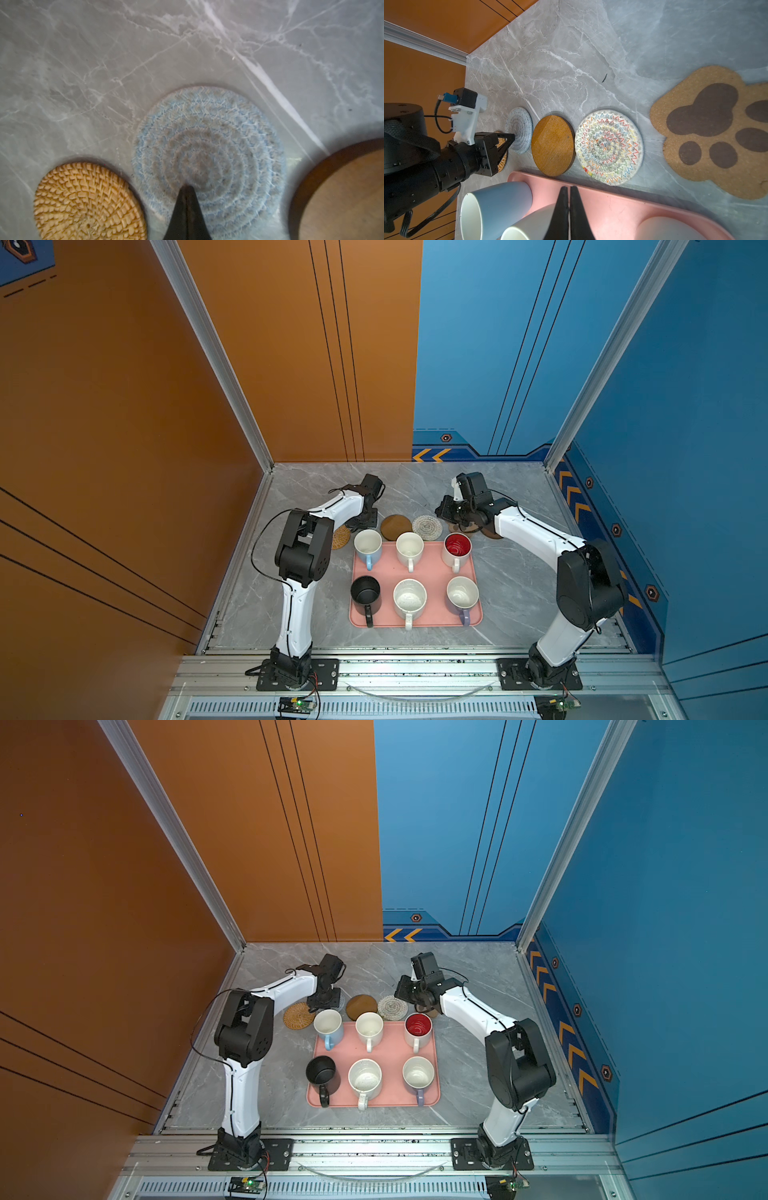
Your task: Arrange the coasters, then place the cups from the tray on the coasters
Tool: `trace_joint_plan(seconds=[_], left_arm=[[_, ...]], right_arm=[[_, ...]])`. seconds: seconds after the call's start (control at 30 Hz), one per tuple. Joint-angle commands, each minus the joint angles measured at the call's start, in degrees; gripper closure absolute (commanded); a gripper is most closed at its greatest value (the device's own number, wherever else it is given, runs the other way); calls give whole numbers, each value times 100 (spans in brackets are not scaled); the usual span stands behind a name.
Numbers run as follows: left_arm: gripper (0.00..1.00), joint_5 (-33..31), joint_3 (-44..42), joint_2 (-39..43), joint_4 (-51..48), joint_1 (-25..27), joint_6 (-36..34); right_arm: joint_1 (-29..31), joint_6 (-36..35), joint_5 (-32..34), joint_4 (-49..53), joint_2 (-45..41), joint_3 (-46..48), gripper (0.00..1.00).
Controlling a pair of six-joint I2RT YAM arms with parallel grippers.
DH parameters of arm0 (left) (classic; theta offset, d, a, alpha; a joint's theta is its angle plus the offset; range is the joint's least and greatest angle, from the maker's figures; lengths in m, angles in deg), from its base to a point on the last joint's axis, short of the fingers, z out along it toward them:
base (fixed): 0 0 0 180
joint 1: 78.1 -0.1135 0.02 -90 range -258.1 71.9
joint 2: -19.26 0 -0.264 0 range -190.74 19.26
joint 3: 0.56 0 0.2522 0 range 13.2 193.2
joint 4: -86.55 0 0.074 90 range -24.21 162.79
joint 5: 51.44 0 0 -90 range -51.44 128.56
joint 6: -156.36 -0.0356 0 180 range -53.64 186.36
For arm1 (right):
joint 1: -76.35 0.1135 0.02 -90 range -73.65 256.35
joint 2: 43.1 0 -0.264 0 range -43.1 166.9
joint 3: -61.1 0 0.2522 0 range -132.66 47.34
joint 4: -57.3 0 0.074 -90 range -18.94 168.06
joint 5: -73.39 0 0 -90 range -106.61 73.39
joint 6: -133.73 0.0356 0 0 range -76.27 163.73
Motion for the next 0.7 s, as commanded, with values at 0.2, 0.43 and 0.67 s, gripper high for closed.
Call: trace_joint_plan(seconds=[0.2, 0.43, 0.67], left_arm=[[100, 189, -398, 115, -212, 104, 134], [100, 142, -596, 282, -201, 161, 176], [100, 4, -477, 319, -180, 168, 213]], right_arm=[[7, -70, -97, -2, -138, 68, 100], [-19, -86, -123, -12, -155, 98, 100], [-27, -81, -123, -23, -208, 130, 100]])
